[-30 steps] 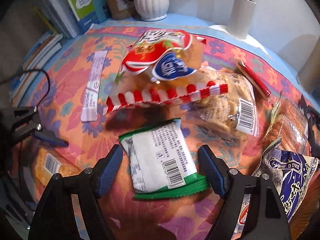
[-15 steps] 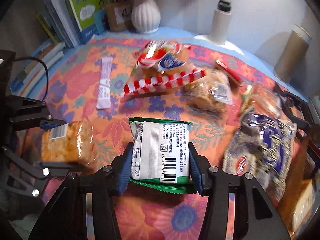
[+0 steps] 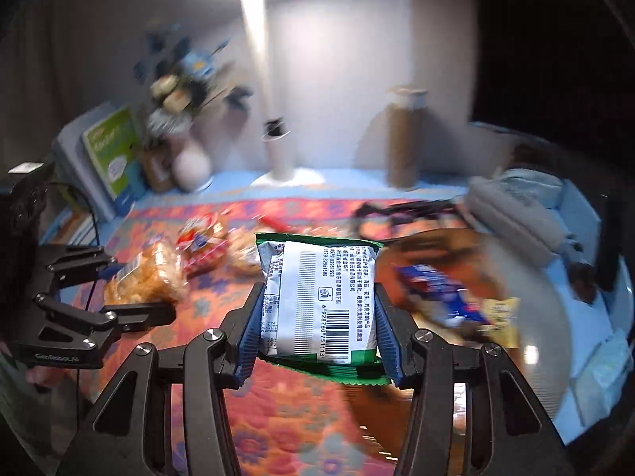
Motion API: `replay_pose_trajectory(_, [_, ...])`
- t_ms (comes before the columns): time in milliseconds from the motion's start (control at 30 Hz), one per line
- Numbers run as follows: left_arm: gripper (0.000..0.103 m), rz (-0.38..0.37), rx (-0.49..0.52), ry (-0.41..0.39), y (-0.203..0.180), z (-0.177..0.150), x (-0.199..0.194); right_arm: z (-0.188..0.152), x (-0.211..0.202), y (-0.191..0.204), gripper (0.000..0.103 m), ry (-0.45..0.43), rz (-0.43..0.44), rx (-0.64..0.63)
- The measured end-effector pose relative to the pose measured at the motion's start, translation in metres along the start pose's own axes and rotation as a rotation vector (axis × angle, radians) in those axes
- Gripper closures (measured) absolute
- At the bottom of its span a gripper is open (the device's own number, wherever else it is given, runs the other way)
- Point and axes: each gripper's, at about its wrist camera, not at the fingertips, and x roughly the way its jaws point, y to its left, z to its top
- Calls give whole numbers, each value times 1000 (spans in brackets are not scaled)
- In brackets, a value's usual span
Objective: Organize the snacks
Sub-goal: 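Carry both packs over the glass plate and open both tools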
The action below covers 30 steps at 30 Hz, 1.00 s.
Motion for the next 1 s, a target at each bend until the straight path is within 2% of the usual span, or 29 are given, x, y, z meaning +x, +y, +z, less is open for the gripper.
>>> replay_pose_trajectory(167, [57,-34,-5,-40,-38,36,16,-1,-30,-60,54,-59,-75,113])
replay_pose_trajectory(400, [57,-97,-51,2,-61,65,65,-4,-36,-116,54,-70,-144,224])
replay_pose_trajectory(633, [57,-143,-25,45,-88,73,99,-14,-21,-143,54,-19,-166,268])
replay_pose_trajectory(900, [56,-193,12,47,-116,82,119,-21,-16,-158,52,-3,-171,292])
replay_pose_trajectory(933, [48,-190,12,37,-119,82,120,-21,-15,-159,49,-3,-175,298])
replay_pose_trajectory(967, [32,-184,11,26,-120,83,120,-22,-16,-161,45,-3,-173,308])
replay_pose_trajectory(1000, [28,-178,10,13,-121,83,118,-23,-17,-163,34,-5,-172,315])
